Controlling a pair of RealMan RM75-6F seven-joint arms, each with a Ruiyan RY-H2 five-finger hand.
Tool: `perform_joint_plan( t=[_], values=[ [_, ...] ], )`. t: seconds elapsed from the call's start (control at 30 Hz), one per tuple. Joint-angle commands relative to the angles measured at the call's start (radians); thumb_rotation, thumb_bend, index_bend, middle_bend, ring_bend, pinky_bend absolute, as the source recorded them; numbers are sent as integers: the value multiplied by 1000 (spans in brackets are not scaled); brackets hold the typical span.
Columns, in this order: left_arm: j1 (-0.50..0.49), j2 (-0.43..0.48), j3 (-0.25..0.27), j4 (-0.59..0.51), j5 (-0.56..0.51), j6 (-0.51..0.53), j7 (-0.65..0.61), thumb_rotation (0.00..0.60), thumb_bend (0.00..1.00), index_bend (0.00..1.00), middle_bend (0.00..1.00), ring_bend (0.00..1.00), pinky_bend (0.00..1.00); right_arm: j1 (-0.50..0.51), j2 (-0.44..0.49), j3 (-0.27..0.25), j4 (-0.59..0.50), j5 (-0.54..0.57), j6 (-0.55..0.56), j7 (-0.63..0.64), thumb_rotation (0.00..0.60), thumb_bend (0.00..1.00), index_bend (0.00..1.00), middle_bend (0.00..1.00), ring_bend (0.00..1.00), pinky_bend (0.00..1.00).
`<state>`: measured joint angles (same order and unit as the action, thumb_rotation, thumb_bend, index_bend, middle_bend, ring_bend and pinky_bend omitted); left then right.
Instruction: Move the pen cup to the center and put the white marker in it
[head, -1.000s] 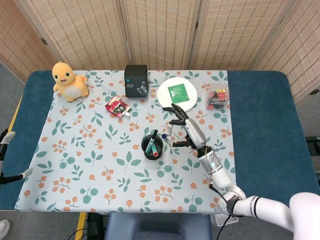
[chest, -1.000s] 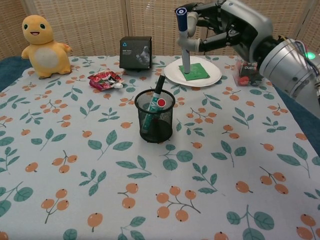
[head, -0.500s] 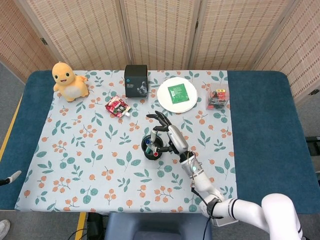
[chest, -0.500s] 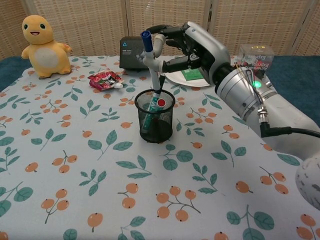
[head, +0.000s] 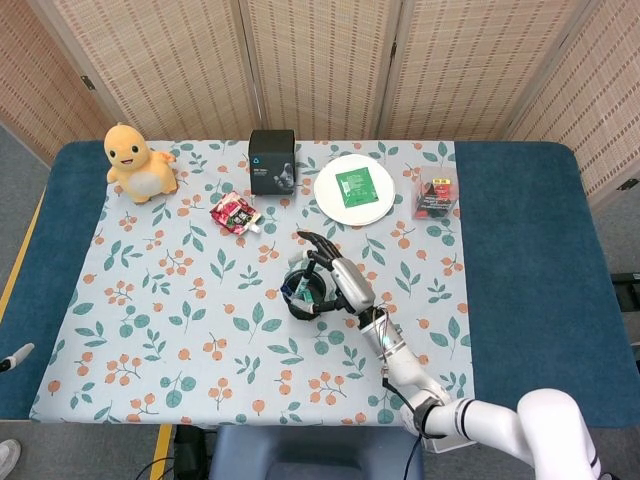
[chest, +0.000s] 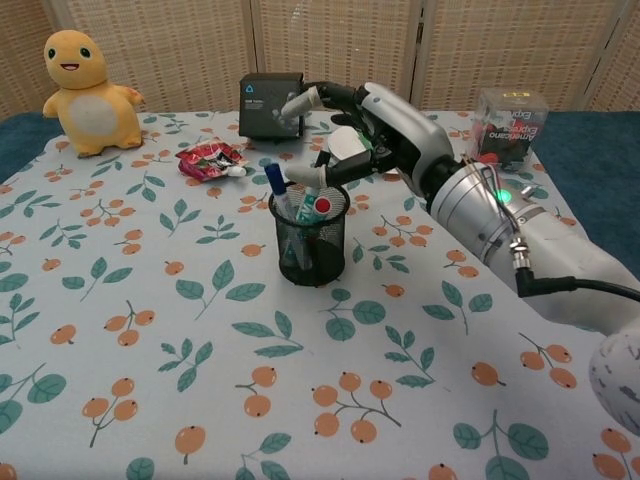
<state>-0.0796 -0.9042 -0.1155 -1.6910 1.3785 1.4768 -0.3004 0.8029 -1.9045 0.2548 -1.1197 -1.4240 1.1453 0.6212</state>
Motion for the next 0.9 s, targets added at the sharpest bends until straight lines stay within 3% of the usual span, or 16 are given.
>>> perform_joint_plan(
  t=[0.03, 0.13, 0.23, 0.37, 0.5, 0.67, 0.9],
  values=[
    [-1, 4, 0, -8, 2, -3, 6, 600, 127, 0, 0, 0, 233, -14, 52, -4, -57, -2, -1, -62, 600, 84, 1, 0, 0, 0],
    [-1, 14, 0, -23, 8, 0, 15, 600, 127, 0, 0, 0, 233, -32, 143, -14, -125, -24, 10, -135, 600, 75, 0, 0, 0, 0],
    [1, 30, 0, -41, 23, 8, 30, 600, 127, 0, 0, 0, 233, -66, 323, -40, -226, -30, -6, -326, 600, 73, 0, 0, 0, 0],
    [-3, 46, 4, -66, 47, 14, 73, 600, 128, 0, 0, 0, 233, -166, 635, -69, -464, 81, -22, -643, 600, 81, 0, 0, 0, 0],
    [-16, 36, 9, -80, 55, 2, 149, 600, 128, 0, 0, 0, 233, -294, 806, -100, -596, 181, 93, -830, 600, 89, 0, 0, 0, 0],
    [-34, -5, 9, -76, 55, -10, 231, 600, 127, 0, 0, 0, 233, -438, 878, -147, -618, 273, 224, -922, 600, 95, 0, 0, 0, 0],
    [-54, -79, 10, -18, 29, -29, 352, 600, 128, 0, 0, 0, 233, -554, 804, -179, -500, 317, 320, -925, 600, 102, 0, 0, 0, 0]
  ],
)
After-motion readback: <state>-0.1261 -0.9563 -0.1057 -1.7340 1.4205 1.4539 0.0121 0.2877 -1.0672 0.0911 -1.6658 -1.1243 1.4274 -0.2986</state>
